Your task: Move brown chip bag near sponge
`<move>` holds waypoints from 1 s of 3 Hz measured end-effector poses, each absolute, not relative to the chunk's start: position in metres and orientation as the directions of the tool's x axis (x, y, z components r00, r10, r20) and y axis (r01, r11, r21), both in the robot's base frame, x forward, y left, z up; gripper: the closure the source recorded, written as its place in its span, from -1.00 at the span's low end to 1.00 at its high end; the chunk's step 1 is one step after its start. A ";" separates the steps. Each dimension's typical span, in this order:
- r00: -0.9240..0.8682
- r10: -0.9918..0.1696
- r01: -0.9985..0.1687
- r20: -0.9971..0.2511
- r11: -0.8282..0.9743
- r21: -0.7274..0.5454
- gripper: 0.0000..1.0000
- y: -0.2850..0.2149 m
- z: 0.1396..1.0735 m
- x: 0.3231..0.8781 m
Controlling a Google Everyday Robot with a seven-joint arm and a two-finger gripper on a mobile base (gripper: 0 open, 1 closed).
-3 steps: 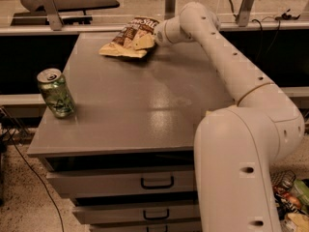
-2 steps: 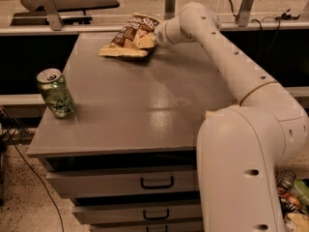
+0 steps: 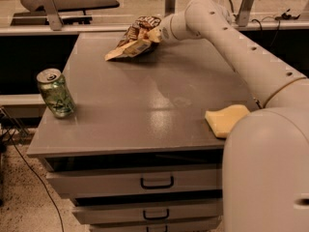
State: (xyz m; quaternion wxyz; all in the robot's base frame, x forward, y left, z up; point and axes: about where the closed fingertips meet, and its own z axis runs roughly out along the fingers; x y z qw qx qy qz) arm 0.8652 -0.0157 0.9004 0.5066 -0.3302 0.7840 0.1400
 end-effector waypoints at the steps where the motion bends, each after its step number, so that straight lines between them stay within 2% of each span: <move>1: -0.244 -0.396 -0.650 -0.885 0.744 -0.153 1.00 -0.027 0.916 0.834; 3: -0.291 -0.429 -0.608 -0.855 0.773 -0.180 1.00 -0.074 0.921 0.744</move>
Offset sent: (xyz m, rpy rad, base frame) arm -0.1318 -0.0666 0.0250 -0.0963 -0.0191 -0.0795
